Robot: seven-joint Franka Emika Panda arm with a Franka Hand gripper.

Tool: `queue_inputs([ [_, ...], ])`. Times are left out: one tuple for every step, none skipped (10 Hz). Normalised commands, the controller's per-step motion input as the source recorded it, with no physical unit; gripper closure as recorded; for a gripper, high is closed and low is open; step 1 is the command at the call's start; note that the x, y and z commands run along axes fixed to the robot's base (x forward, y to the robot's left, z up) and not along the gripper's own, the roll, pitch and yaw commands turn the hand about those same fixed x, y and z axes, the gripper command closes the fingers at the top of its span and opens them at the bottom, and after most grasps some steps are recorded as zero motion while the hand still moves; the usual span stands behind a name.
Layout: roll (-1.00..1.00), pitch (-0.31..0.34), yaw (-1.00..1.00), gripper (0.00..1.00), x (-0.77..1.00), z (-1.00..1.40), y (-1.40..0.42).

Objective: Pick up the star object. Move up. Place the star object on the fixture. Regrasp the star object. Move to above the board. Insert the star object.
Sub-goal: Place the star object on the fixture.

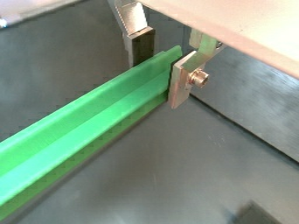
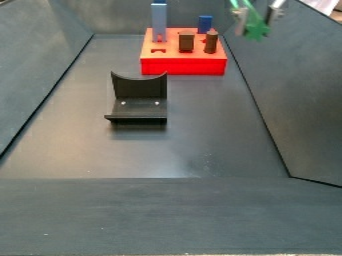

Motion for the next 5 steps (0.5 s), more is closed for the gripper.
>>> queue_inputs([
  [-0.08, -0.136, 0.06, 1.00, 1.00, 0.03, -0.38],
  [-0.09, -0.070, 0.04, 1.00, 1.00, 0.02, -0.37],
  [-0.08, -0.036, 0.04, 1.00, 1.00, 0.01, -0.33],
  [-0.07, -0.010, 0.03, 1.00, 1.00, 0.00, -0.30],
  [-0.06, 0.003, 0.03, 1.00, 1.00, 0.00, -0.27],
])
